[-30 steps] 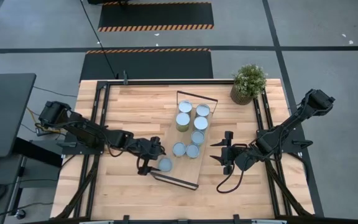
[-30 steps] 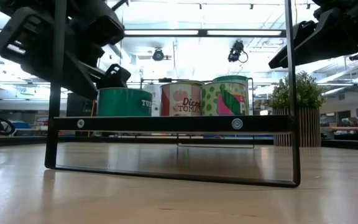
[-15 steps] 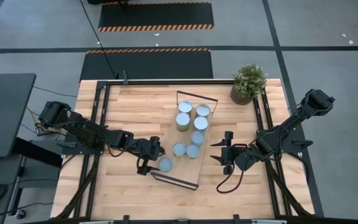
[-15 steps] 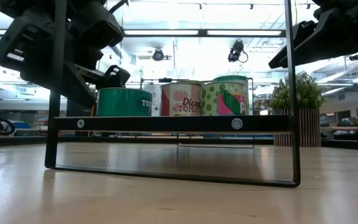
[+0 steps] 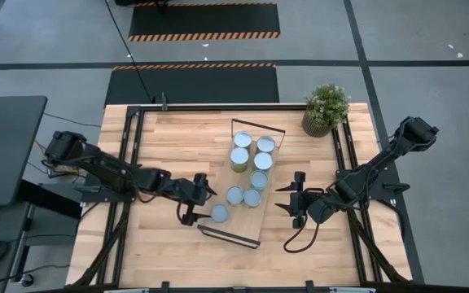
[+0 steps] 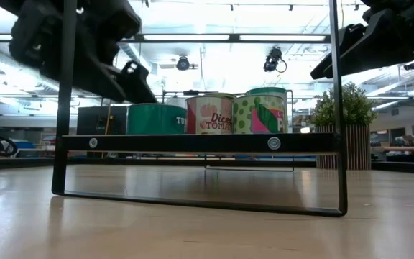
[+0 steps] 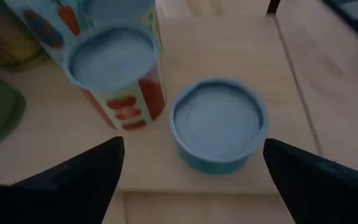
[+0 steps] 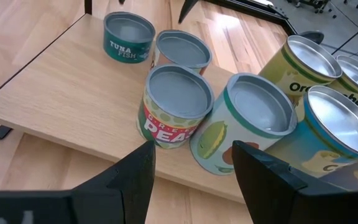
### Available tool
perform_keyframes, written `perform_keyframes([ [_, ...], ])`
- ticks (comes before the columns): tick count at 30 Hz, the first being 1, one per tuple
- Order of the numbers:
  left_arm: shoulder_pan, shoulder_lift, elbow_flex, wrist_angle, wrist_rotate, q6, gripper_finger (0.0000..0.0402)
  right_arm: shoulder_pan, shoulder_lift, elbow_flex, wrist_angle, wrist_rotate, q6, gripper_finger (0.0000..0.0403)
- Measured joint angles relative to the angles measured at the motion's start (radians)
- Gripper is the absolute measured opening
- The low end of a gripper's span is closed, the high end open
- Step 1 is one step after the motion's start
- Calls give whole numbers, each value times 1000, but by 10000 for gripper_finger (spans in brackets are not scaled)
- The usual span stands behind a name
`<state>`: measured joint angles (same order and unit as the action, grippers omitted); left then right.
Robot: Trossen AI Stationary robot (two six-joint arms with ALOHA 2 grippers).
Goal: Pick and place cans onto a shelf
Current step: Put the canned tuna on the shelf
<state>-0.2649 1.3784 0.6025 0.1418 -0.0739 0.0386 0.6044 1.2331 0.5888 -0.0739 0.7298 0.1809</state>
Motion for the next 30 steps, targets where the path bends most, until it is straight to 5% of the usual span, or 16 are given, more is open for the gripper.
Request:
perform_keyframes([
  [14,0,-69,0,-50,0,-137,392,0,0,0,16,0,-9,220],
  [21,22,-69,0,-62,-32,-155,392,-13,0,1,113,-11,-551,220],
  [30,22,-124,0,-66,-30,-135,392,-13,0,0,184,-26,-600,220],
])
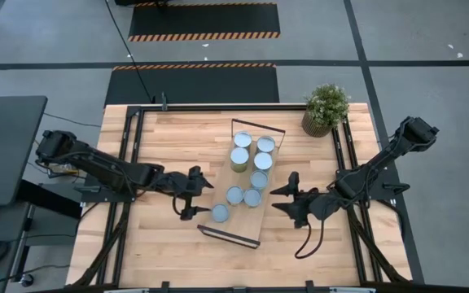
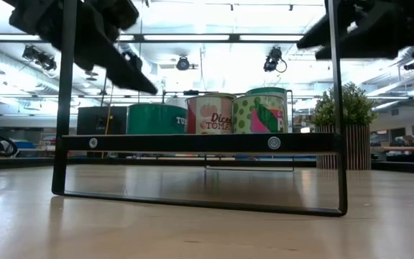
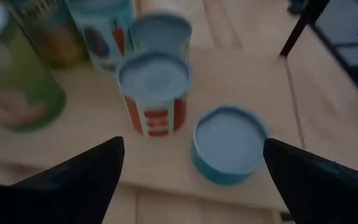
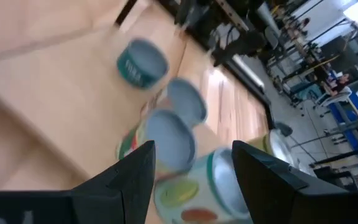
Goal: Pick and place cans onto a shelf
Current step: Put the canned tuna on the shelf
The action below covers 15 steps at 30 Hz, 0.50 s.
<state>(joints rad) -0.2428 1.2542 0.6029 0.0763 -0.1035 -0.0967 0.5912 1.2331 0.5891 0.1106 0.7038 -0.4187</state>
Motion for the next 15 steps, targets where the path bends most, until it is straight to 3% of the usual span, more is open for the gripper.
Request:
perform_keyframes([
  [4,0,-93,0,2,-36,25,392,1,0,0,92,-13,46,220],
  [8,0,-177,0,3,-141,92,392,3,0,0,186,-112,276,220],
  [11,0,-203,0,39,-210,154,390,-7,0,0,261,-128,346,220],
  [15,11,-199,-1,96,-225,187,389,-62,2,16,279,-117,403,220],
])
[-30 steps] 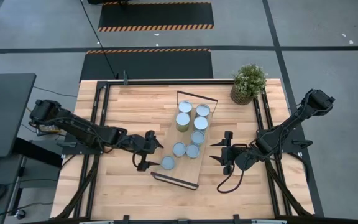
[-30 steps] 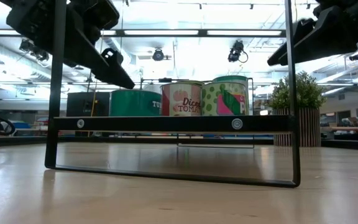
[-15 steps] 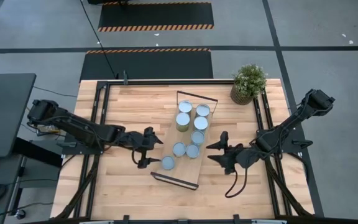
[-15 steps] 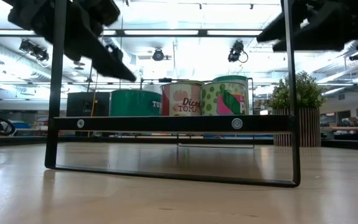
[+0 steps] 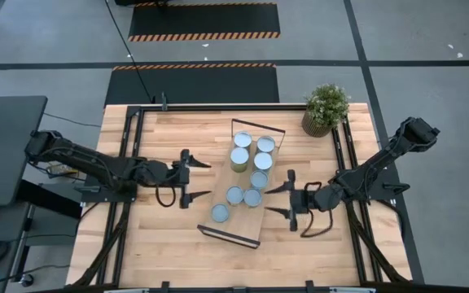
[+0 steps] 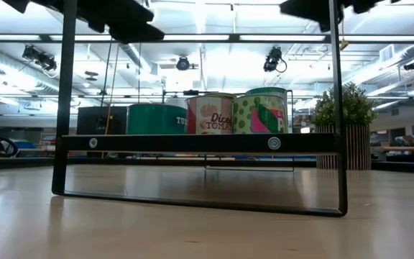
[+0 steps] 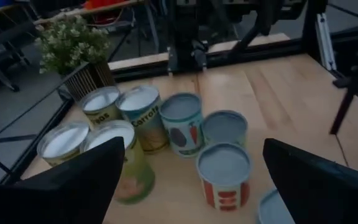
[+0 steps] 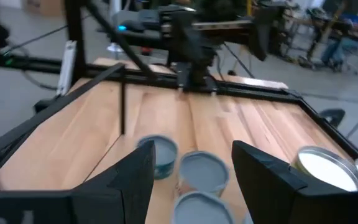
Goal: Pick and place cans onto a shelf
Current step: Put the canned tuna on the shelf
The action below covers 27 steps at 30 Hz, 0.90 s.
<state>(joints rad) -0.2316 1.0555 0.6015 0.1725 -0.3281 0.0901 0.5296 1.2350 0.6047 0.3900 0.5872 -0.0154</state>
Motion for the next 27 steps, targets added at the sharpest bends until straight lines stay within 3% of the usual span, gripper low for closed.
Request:
perform_keyframes([
  [2,17,20,-4,8,0,-18,389,-46,8,24,-28,-39,29,220],
  [7,26,64,-34,-9,6,-110,388,-139,9,93,-114,-281,24,220],
  [9,25,66,-50,-49,26,-166,388,-152,9,113,-116,-322,0,220],
  [15,13,84,-55,-179,9,-294,388,-135,8,131,-115,-255,-54,220],
  [20,-26,187,-54,-124,-32,-281,388,-126,8,132,-148,-144,-57,220],
  [27,-37,316,12,-113,20,-237,388,-125,8,132,-154,-139,-58,220],
])
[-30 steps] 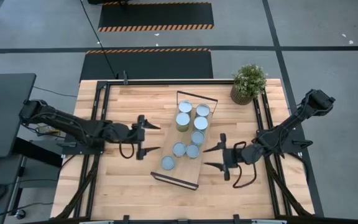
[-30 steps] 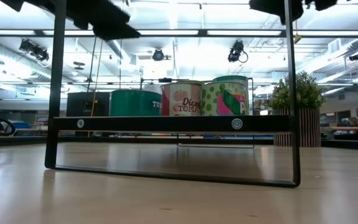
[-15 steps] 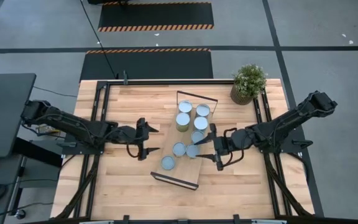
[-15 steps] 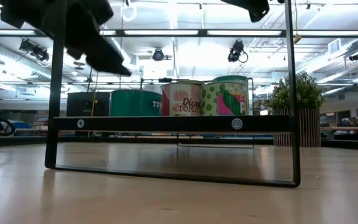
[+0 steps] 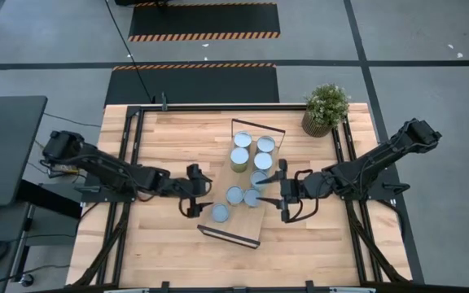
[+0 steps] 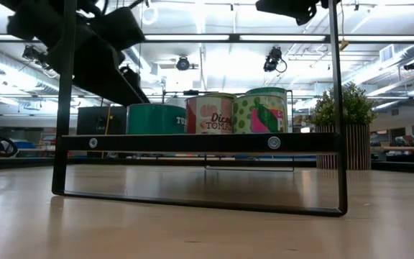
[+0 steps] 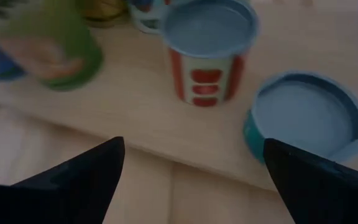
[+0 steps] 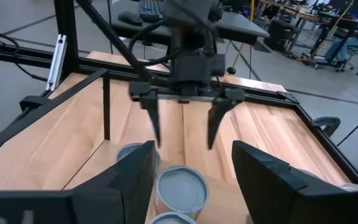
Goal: Pick and place cans onto a shelf
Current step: Put the canned tuna on the shelf
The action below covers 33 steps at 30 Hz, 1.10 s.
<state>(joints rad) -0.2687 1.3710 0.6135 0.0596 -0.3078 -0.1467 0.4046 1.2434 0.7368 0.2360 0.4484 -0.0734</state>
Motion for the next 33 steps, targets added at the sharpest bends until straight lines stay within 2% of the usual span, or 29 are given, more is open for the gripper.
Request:
perform_keyframes([
  [6,0,53,24,-9,83,51,388,1,0,0,-6,0,2,220],
  [12,-11,48,23,-3,50,55,388,0,0,0,-7,-4,2,220],
  [16,-39,92,23,23,43,49,388,0,0,-1,-9,-4,8,220],
  [23,-84,149,23,148,-30,55,389,0,0,-1,-7,-4,11,220],
  [33,-82,159,23,167,-40,90,389,-10,0,-1,-26,-28,98,220],
])
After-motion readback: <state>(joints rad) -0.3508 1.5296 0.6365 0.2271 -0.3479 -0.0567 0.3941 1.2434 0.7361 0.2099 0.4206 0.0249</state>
